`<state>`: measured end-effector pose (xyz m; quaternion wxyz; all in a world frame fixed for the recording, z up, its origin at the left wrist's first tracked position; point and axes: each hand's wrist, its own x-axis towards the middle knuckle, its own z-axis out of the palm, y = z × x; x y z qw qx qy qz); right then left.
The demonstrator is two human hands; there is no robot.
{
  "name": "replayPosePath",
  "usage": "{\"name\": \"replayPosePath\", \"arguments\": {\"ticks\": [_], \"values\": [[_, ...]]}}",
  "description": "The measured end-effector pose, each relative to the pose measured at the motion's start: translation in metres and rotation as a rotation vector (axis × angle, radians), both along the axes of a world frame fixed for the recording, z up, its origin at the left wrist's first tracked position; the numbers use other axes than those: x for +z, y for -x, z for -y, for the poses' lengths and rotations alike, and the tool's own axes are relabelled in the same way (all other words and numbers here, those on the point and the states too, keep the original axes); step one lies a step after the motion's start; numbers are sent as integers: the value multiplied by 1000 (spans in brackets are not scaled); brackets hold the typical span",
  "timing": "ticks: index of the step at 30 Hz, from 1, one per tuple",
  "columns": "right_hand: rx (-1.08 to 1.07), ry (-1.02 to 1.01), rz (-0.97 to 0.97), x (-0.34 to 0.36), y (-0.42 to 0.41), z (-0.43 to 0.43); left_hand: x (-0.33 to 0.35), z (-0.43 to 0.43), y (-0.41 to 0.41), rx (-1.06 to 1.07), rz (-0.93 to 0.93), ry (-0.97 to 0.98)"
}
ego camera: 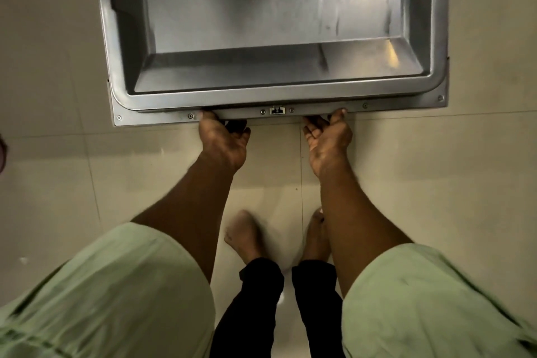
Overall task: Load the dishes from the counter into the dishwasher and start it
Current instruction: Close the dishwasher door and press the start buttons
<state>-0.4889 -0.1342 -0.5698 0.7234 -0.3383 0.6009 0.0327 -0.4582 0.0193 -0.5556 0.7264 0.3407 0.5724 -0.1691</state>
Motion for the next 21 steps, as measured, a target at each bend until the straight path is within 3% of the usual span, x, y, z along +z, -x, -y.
{"name": "replayPosePath", "arguments": {"ticks": [12, 16, 21], "values": [[141, 248, 89, 124, -7, -17, 128, 8, 7, 25, 125, -169], [269, 552, 99, 166, -14, -24, 166, 18, 1, -67, 237, -441], [560, 1083, 266, 221, -24, -22, 216, 32, 3, -576, 543, -1079]]}}
